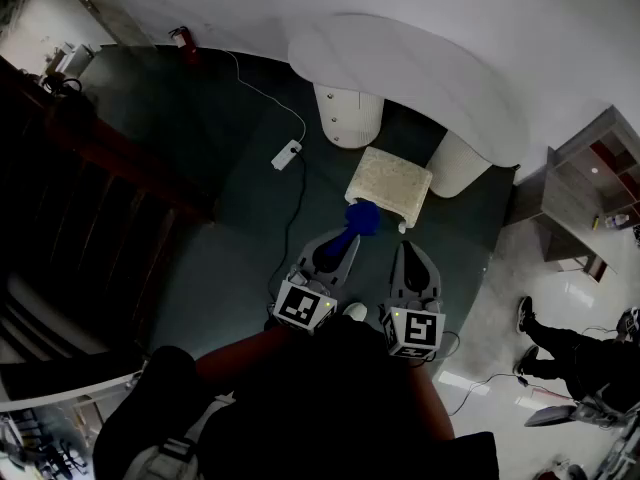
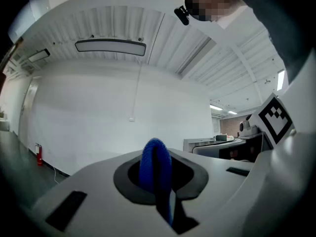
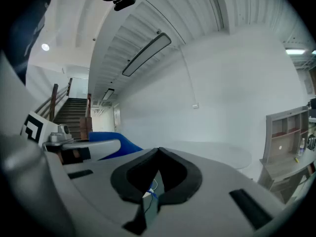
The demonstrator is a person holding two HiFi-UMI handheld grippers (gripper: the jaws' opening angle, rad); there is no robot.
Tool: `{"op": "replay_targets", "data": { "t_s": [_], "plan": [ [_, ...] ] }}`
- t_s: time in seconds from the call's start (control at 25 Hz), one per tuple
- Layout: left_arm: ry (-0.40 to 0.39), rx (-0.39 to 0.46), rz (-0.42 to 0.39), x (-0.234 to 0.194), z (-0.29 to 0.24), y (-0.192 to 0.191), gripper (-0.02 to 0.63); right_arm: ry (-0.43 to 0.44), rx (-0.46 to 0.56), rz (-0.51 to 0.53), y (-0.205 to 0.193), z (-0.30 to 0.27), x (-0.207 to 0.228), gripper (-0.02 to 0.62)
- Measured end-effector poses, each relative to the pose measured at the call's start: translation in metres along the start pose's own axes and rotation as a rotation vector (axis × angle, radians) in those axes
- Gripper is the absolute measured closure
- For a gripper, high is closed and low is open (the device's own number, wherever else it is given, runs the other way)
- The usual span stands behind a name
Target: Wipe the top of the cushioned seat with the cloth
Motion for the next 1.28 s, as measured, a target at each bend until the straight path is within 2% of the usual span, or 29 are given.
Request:
{"op": "replay_targets", "data": {
  "t_s": [0.12,0.32,0.64,0.88,1.08,1.2,1.28],
  "plan": [
    [0.009,-0.014,-0.005,0.002,0.002,-0.002,0.566,0.006,-0.007,-0.015,-0.003,0.006,0.006,0.56],
    [0.02,-0.05,-0.014,-0.013,-0.001,-0.015,0.566,0.069,0.022,-0.073,-0.006,0.008,0.011,0.557],
    [-0.008,-0.052,-0.016,-0.029,-0.038,-0.031,0.566,0.024,0.026,-0.065,-0.006,-0.02,0.045,0.557],
    [-0.045,-0.077,0.016,-0.063,-0.086,-0.055,0.566,-0.012,-0.027,-0.078,-0.015,-0.071,0.068,0.557],
    [-0.047,-0.141,0.048,-0.116,-0.146,-0.082,0.566,-0.032,-0.064,-0.081,-0.004,-0.15,0.094,0.557],
    [-0.015,-0.138,0.07,-0.156,-0.181,-0.091,0.566,-0.011,-0.115,-0.103,-0.001,-0.201,0.103,0.557],
    [0.002,-0.16,0.088,-0.181,-0.2,-0.101,0.566,-0.028,-0.133,-0.129,0.001,-0.233,0.114,0.557]
  ]
}}
Point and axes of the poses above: the fingertips, and each gripper's own axes: z backward along the fingers, x to its right, y out of its top, the point moved 3 cm from there along z, backward along the fingers, and after that the axes turned 10 degrees about -z, right-handed, at the moved point
